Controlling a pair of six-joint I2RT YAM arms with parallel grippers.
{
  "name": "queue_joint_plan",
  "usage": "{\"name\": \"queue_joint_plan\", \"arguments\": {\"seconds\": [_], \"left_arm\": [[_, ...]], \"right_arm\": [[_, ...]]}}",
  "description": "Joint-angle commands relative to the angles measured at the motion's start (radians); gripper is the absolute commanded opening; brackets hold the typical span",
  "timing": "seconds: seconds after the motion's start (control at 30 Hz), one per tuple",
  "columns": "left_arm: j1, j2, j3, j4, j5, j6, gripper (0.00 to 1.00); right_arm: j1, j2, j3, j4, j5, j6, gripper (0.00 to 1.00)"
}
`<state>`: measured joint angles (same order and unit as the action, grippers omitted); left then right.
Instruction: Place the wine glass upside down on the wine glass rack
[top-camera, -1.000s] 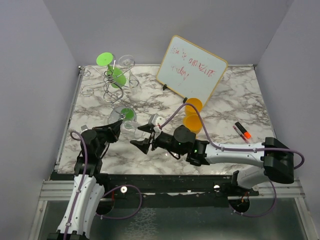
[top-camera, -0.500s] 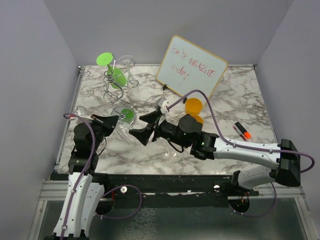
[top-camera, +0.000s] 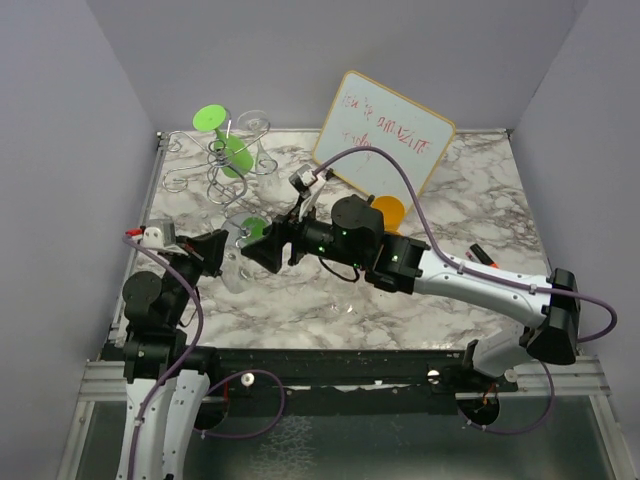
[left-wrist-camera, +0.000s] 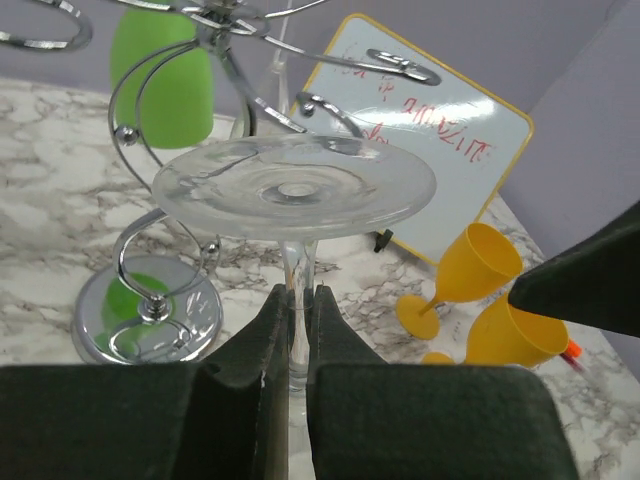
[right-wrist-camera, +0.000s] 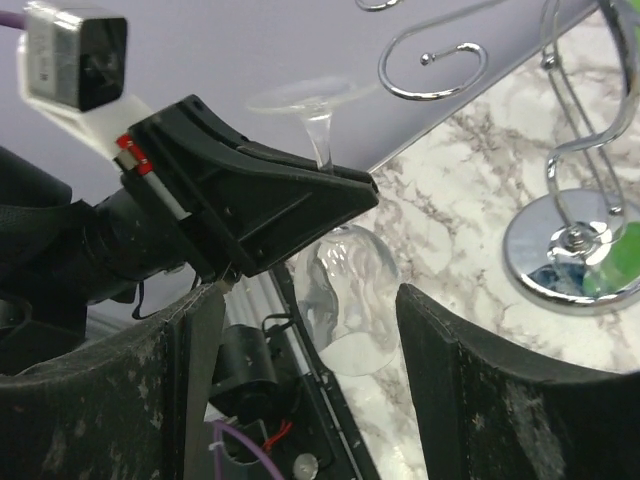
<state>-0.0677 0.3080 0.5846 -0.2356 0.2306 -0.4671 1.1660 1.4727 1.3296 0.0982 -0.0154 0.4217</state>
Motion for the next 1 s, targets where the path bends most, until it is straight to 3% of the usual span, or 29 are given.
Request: {"name": "queue_joint_plan", "arguments": {"seconds": [0.0, 0.2, 0.33, 0.53, 0.83, 0.9, 0.97], "left_arm": [[-0.001, -0.015, 0.066, 0.007, 0.122, 0.17, 0.0], [-0.001, -0.009, 0.117, 0.05, 0.259, 0.261, 0.0], [-0.001, 0.019, 0.152, 0.078, 0.36, 0.293, 0.0], [-0.002, 0.081, 0.201, 0.094, 0.505, 0.346, 0.0], [-0.001, 0.152, 0.227, 0.166, 0.602, 0.404, 0.0], [-0.001, 0.166, 0.227, 0.182, 0.623, 0.41, 0.0], [-0.001, 0.177, 0.224, 0.206, 0.642, 0.414, 0.0]], "right_arm": [[-0.03, 0.026, 0.075, -0.097, -0.117, 0.136, 0.74], [-0.117, 0.045, 0.096, -0.022, -0.343, 0.387, 0.7], [-0.152, 0.046, 0.105, 0.037, -0.404, 0.484, 0.69], [-0.163, 0.068, 0.167, 0.041, -0.433, 0.556, 0.65], [-0.177, 0.036, 0.159, 0.022, -0.379, 0.651, 0.55], [-0.188, 0.038, 0.163, 0.004, -0.38, 0.689, 0.51], [-0.202, 0.043, 0.166, 0.006, -0.4, 0.723, 0.4]]}}
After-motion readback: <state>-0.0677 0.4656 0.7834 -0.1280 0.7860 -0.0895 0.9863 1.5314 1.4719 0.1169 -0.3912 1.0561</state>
